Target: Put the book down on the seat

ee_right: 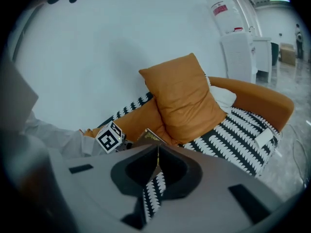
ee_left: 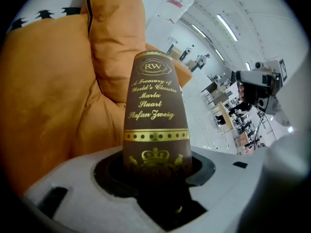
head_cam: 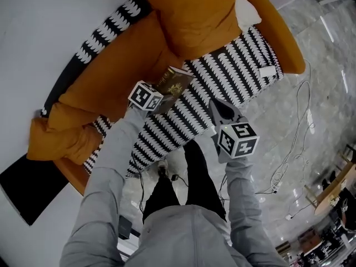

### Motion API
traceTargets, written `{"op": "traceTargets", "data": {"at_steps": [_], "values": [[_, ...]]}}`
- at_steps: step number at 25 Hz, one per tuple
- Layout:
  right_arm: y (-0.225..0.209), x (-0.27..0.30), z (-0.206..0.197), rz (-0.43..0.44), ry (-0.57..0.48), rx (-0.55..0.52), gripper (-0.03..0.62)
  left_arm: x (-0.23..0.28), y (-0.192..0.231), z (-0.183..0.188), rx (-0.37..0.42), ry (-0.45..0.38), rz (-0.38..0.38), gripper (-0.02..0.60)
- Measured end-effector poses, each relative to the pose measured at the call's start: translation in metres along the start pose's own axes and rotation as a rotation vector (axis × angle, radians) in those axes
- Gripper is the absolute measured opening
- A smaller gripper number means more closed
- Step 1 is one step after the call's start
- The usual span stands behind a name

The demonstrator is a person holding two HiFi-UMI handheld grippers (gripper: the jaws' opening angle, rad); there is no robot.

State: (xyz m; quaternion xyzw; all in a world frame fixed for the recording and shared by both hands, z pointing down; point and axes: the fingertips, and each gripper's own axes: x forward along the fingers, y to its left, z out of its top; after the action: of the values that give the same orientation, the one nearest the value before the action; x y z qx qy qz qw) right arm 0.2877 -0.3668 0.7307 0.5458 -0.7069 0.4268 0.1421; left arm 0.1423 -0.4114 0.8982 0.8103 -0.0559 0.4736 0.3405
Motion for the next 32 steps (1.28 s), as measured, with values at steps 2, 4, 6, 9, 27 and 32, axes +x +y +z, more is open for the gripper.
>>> {"op": "traceTargets", "data": {"at_steps": [2,4,6,9,27,32], "values": [[-0.005,0.006,0.000,0.008,0.013,0.007,0.031,0.007,0.003,0.004,-0.004,0.004,-0.010,0.232],[-0.005,0.009,-0.001,0.018,0.025,0.010,0.031,0.012,0.004,0.003,-0.006,0.008,-0.008,0.232],[0.001,0.008,-0.006,0.030,0.035,0.004,0.031,0.013,0.002,-0.003,-0.006,0.005,-0.003,0.232],[0.020,0.005,-0.019,0.050,0.039,-0.011,0.031,0.010,-0.001,-0.020,0.003,-0.004,0.014,0.232],[0.028,0.001,-0.028,0.059,0.080,0.019,0.031,-0.027,0.029,-0.025,-0.034,-0.058,0.235,0.295],[0.045,-0.004,-0.024,0.084,0.055,0.064,0.031,-0.063,0.033,-0.028,-0.037,-0.129,0.300,0.295]]}}
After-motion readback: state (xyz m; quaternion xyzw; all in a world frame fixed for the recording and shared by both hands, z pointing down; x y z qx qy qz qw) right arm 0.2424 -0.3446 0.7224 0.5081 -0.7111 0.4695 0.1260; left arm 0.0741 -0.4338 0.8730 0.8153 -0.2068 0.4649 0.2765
